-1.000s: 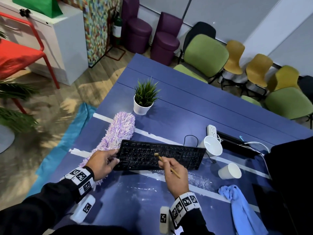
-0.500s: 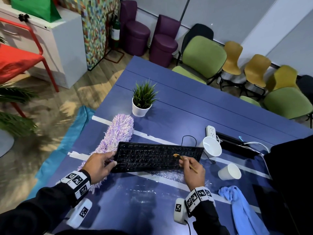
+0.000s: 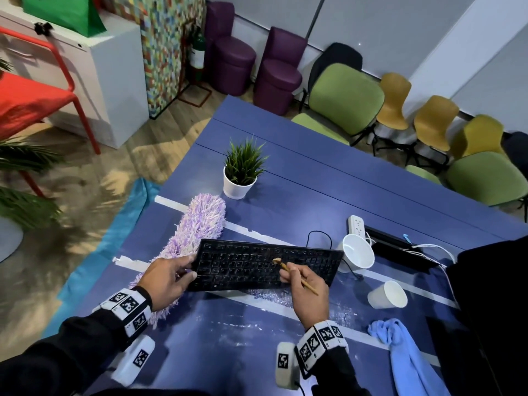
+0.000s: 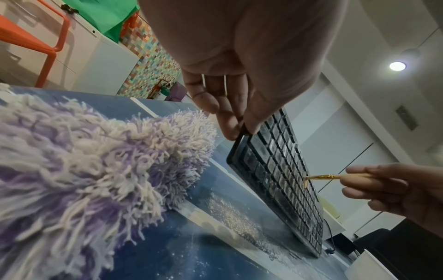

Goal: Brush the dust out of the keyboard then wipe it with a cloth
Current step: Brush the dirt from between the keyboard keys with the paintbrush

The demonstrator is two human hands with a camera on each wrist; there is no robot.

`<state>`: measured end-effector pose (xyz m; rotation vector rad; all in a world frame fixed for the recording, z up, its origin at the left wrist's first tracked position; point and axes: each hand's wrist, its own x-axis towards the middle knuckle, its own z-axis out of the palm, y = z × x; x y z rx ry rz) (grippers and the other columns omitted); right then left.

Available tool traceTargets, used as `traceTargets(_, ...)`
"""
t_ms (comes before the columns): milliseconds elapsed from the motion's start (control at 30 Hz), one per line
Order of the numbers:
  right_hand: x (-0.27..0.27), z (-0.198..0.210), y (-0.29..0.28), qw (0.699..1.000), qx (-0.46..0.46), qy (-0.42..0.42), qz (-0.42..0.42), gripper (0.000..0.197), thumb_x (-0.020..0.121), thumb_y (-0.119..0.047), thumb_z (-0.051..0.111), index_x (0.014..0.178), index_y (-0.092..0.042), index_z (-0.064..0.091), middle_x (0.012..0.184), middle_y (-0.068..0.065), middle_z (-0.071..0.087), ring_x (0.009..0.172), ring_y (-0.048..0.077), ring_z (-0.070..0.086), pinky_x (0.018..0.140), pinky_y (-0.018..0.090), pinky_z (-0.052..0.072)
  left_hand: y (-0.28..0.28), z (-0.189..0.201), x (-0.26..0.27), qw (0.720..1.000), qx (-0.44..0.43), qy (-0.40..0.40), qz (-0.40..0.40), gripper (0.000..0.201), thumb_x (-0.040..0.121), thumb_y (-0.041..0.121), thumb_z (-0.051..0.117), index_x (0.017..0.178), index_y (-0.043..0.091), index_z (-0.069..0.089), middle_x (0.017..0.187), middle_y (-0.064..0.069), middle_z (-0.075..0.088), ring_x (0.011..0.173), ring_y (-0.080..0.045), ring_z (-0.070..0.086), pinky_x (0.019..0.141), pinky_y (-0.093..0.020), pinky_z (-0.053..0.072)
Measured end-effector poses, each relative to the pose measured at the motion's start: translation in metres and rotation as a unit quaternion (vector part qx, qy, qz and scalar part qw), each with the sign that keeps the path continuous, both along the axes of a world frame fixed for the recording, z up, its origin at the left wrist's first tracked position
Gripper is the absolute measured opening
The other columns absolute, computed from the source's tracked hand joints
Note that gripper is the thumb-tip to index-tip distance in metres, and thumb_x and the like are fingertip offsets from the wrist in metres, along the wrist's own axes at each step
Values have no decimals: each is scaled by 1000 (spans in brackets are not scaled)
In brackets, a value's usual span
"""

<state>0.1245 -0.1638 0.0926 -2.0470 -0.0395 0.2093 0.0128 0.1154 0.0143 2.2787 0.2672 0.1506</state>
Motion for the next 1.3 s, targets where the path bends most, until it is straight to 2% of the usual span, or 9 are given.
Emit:
traceTargets(133, -21, 8, 27, 997, 54, 18, 51, 17, 96, -22, 57, 96, -19, 73, 85, -2, 78, 86, 8, 73, 82, 27, 57, 1, -3, 0, 1000, 1, -6, 14, 46, 79, 40, 58, 123, 27, 61, 107, 13, 70, 93, -2, 66, 80, -14, 44)
traceTargets(267, -24, 7, 35, 997, 79, 12, -11, 18, 95, -17, 55, 95, -17, 73, 83, 0, 77, 83, 8, 73, 82, 29, 58, -1, -2, 1, 1000, -1, -4, 16, 47, 79, 40, 58, 123, 25, 61, 109, 8, 71, 92, -2, 65, 80, -14, 44)
traceTargets(400, -35, 7, 48, 994, 87, 31, 55, 17, 96, -19, 56, 96, -18, 73, 85, -1, 78, 85, 10, 74, 80, 27, 58, -1, 1, 1, 1000, 3, -7, 18, 48, 78, 41, 56, 123, 25, 61, 108, 7, 71, 92, -7, 68, 81, -16, 45)
traceTargets(600, -19, 10, 38, 986, 145, 49, -61, 23, 96, -7, 49, 97, -11, 71, 83, 5, 78, 83, 18, 75, 65, 16, 55, -3, 2, 2, 1000, 10, -18, 13, 42, 83, 28, 65, 123, 18, 61, 118, 6, 66, 94, 9, 54, 83, -7, 37)
traceTargets(767, -31, 13, 53, 990, 129, 51, 7, 21, 96, -9, 50, 99, -12, 71, 83, 1, 78, 83, 13, 74, 69, 17, 55, -1, 1, 0, 1000, 19, -6, 9, 48, 81, 39, 58, 125, 20, 60, 113, 2, 69, 89, -11, 69, 80, -19, 48)
traceTargets(900, -21, 13, 49, 987, 146, 40, -57, 22, 96, -9, 50, 93, -15, 71, 81, 4, 77, 81, 17, 75, 63, 15, 53, -1, 0, 1, 1000, 18, -1, 11, 47, 81, 39, 57, 124, 24, 60, 110, 5, 71, 87, -11, 69, 79, -19, 49)
traceTargets(1100, -56, 13, 89, 987, 97, 38, 122, 19, 97, -20, 53, 103, -19, 72, 90, -4, 77, 88, 6, 72, 81, 24, 58, 0, 5, 0, 1000, 22, 8, -4, 44, 81, 40, 52, 124, 32, 59, 89, 10, 74, 73, -7, 66, 67, -19, 46)
traceTargets(1200, -47, 7, 74, 993, 97, 32, 65, 19, 97, -17, 53, 99, -21, 71, 89, -4, 77, 87, 7, 73, 80, 26, 58, 1, 3, -2, 1000, 14, 6, -5, 48, 81, 41, 52, 127, 28, 58, 97, 10, 74, 80, -2, 66, 69, -9, 40)
traceTargets(1300, -25, -6, 30, 994, 62, 25, -82, 19, 96, -17, 54, 89, -26, 70, 84, -2, 77, 83, 10, 73, 78, 26, 59, 2, -1, -4, 1000, 10, -1, -8, 45, 82, 39, 54, 124, 25, 60, 102, 9, 73, 87, -7, 68, 74, -13, 45)
